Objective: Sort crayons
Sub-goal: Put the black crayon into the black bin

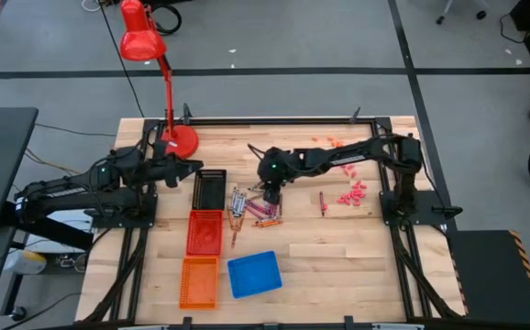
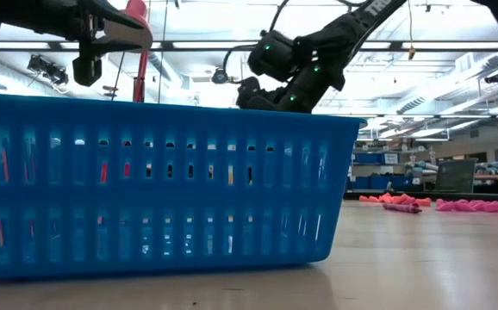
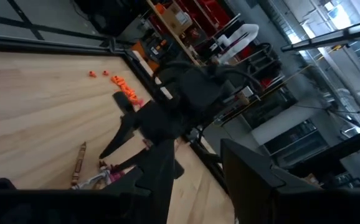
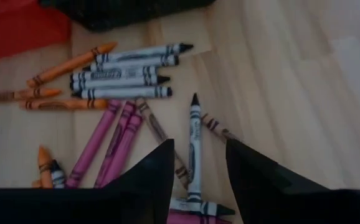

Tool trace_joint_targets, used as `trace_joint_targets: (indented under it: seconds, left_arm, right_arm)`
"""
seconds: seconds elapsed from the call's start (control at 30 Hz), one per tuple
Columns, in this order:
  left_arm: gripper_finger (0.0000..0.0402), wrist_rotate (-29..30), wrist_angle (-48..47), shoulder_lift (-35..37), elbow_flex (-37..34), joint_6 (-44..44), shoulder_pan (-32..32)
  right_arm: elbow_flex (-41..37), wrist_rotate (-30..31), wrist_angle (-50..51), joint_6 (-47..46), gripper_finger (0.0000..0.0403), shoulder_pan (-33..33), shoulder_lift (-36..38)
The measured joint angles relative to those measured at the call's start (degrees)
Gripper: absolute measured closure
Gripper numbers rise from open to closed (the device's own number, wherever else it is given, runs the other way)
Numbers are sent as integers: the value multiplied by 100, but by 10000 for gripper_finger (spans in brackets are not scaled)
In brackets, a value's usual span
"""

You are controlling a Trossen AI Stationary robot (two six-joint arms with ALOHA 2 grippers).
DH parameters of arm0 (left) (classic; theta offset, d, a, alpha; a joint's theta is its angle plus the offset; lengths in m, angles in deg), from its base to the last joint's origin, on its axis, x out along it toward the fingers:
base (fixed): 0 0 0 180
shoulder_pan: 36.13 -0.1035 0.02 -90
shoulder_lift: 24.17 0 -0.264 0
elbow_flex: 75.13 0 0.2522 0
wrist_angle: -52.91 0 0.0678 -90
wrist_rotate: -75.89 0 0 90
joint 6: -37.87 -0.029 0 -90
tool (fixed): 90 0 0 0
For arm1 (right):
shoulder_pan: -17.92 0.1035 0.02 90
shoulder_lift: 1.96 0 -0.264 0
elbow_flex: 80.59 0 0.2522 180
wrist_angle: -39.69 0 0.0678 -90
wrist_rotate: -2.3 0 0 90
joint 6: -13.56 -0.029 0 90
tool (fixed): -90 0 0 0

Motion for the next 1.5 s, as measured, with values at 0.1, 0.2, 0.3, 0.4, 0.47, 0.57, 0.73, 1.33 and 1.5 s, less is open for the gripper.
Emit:
trace_joint_targets:
  seconds: [0.1, 0.2, 0.3, 0.4, 0.47, 0.57, 0.73, 1.33, 1.5]
  left_arm:
    - [258, 0, 1, 0, 0, -4, 0]
    - [258, 0, 2, 0, 0, -7, 0]
    - [258, 0, 1, 0, 0, -8, 0]
    - [258, 0, 1, -25, 0, -11, 0]
    - [258, 0, 1, -48, 0, -13, 0]
    - [258, 2, 1, -119, 0, -15, 0]
    - [258, 2, 3, -247, 0, -9, 0]
    - [258, -163, 3, -374, 0, 243, 2]
    - [258, -175, 3, -374, 0, 175, 2]
  right_arm:
    - [74, -128, 10, 74, 258, 17, -164]
    - [74, -140, 46, 163, 265, 37, -236]
    - [82, -1, -48, 328, 271, 69, -282]
    - [81, 4, -46, 401, 274, 71, -377]
    - [69, 4, 8, 438, 274, 68, -422]
    - [70, 117, -167, 482, 275, 74, -495]
    - [59, 111, -107, 476, 275, 52, -522]
    - [66, 42, -70, 453, 349, 50, -669]
    - [70, 35, -2, 480, 370, 42, -669]
